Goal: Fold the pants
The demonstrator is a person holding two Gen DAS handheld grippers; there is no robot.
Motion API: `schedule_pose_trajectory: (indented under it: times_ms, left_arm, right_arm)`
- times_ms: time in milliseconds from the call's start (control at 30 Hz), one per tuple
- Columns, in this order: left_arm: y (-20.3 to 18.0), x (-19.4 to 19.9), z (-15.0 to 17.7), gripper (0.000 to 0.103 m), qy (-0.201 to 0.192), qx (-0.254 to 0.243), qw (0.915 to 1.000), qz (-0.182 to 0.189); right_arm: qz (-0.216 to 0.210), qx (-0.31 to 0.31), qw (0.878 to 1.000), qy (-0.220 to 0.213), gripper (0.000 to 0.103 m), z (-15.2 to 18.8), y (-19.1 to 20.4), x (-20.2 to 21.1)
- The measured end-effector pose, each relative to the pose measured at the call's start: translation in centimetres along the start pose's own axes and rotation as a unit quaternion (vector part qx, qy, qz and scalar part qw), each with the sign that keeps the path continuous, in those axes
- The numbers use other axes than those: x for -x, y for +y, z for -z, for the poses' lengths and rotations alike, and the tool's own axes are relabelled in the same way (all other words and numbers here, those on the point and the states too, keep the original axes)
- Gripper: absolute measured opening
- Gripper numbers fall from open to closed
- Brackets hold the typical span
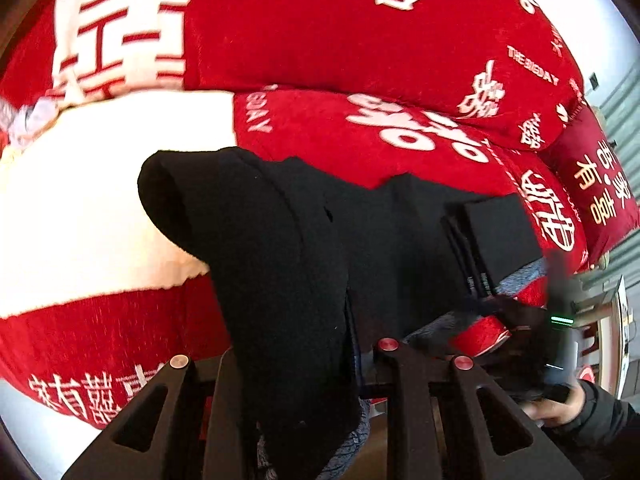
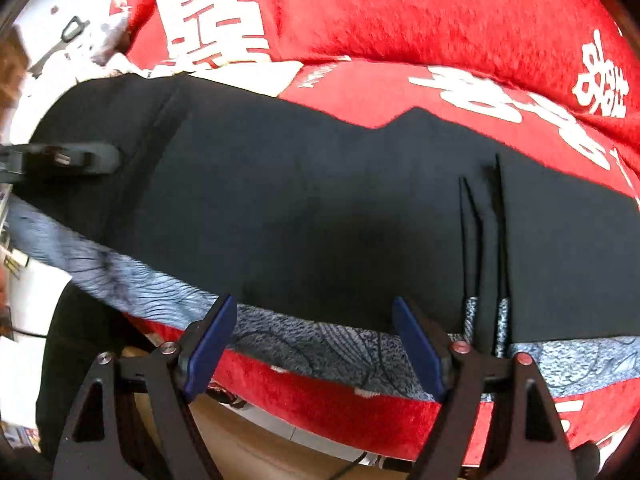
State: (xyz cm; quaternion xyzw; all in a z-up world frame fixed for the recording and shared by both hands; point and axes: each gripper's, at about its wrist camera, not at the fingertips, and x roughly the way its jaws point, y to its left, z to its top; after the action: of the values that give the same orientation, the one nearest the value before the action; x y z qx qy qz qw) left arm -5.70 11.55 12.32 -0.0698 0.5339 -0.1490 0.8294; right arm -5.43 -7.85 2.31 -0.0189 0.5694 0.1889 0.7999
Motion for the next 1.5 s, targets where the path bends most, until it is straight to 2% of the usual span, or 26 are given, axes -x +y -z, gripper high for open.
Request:
schedule_pose_trajectory:
  times_ms: [33,100,133,200,300,333,367,467,500,600,700,733,800,867,900,967,1067,1133,1200,1267,1333,1500]
  left_arm:
    - [-0.5,0.2,-0.2,0.023,-0.002,-0.006,1.0,-0.001]
    - [-1.5,0.5,-0.3,0.023,-0.003,-0.019,0.9997,-0.011]
    - [-1.9,0.6,-0.4,0.023,-0.002,-0.023,0.9996,-0.014]
    - [-2.9,0.9,-0.6,0.023,-0.003,-0.034,0.9992,-0.019]
    - [-4.0,1.3,-0.9,0.023,-0.005,-0.042,0.999,-0.017]
    - [-4.5,1.4,-1.1,0.023,-0.006,-0.045,0.9988,-0.017]
    - [-5.2,1.6,-1.2,0.023,-0.007,-0.051,0.9985,-0.017]
    - [-7.2,2.1,-1.7,0.023,-0.008,-0.072,0.9972,-0.022]
    - [-8.0,2.3,-2.0,0.023,-0.008,-0.078,0.9966,-0.025]
    - [-10.2,2.4,-2.9,0.023,-0.007,-0.093,0.9953,-0.028]
    - [-12.2,2.4,-3.7,0.023,-0.009,-0.11,0.9936,-0.026]
    - [-12.9,2.2,-4.0,0.023,-0.008,-0.115,0.993,-0.027]
    - [-14.3,1.9,-4.5,0.023,-0.004,-0.123,0.992,-0.028]
    - [-15.6,1.6,-5.1,0.023,0.0,-0.131,0.9909,-0.031]
    - [-16.4,1.4,-5.4,0.023,0.002,-0.136,0.9902,-0.033]
    - [-17.7,1.2,-5.8,0.023,0.006,-0.147,0.9886,-0.035]
    - [-20.0,0.5,-6.7,0.022,0.011,-0.163,0.9859,-0.033]
    - [-21.8,-0.3,-7.4,0.022,0.018,-0.172,0.9845,-0.03]
    - [-23.8,-1.3,-7.9,0.021,0.027,-0.181,0.9827,-0.027]
    - [-26.2,-2.3,-8.2,0.021,0.035,-0.193,0.9805,-0.019]
    - [-29.0,-3.5,-8.4,0.021,0.041,-0.209,0.9769,-0.01]
    - [-35.2,-7.7,-8.7,0.021,0.073,-0.231,0.9701,0.013]
  right_arm:
    - [-0.003,0.007,1.0,-0.01,0.084,-0.1,0.0,0.2]
    - [-0.03,0.003,1.0,-0.003,0.085,-0.8,-0.1,1.0]
    - [-0.056,-0.01,0.998,-0.004,0.085,-1.3,-0.6,1.4]
    - [-0.08,-0.041,0.996,-0.017,0.086,-2.1,-1.9,2.0]
    - [-0.139,-0.11,0.984,0.01,0.086,-2.6,-4.6,-0.1]
    - [-0.158,-0.13,0.979,-0.004,0.088,-2.4,-5.4,-0.4]
    - [-0.169,-0.135,0.976,-0.012,0.092,-2.5,-5.4,-0.2]
    - [-0.167,-0.11,0.98,0.005,0.095,-2.6,-4.5,0.2]
    - [-0.182,-0.121,0.976,0.005,0.095,-2.6,-4.9,0.6]
    - [-0.255,-0.181,0.949,-0.024,0.095,-1.6,-7.8,2.8]
    - [-0.293,-0.235,0.927,0.001,0.095,0.3,-9.7,1.8]
    - [-0.305,-0.24,0.921,0.022,0.095,0.9,-9.9,0.8]
    - [-0.324,-0.236,0.916,0.016,0.095,1.4,-10.1,0.5]
    - [-0.341,-0.251,0.906,0.024,0.095,1.5,-10.9,1.1]
    - [-0.347,-0.264,0.9,0.018,0.095,1.5,-11.6,1.6]
    - [-0.353,-0.279,0.893,-0.022,0.095,1.5,-13.8,3.9]
    - [-0.351,-0.286,0.889,-0.071,0.095,1.3,-17.3,7.8]
    - [-0.329,-0.288,0.893,-0.107,0.095,2.1,-20.2,10.9]
    - [-0.279,-0.292,0.905,-0.133,0.096,2.6,-22.7,13.2]
    - [-0.186,-0.299,0.924,-0.148,0.096,2.6,-25.2,14.6]
    - [-0.1,-0.309,0.934,-0.148,0.096,3.3,-27.5,15.9]
    - [-0.015,-0.314,0.939,-0.136,0.096,6.2,-31.2,17.3]
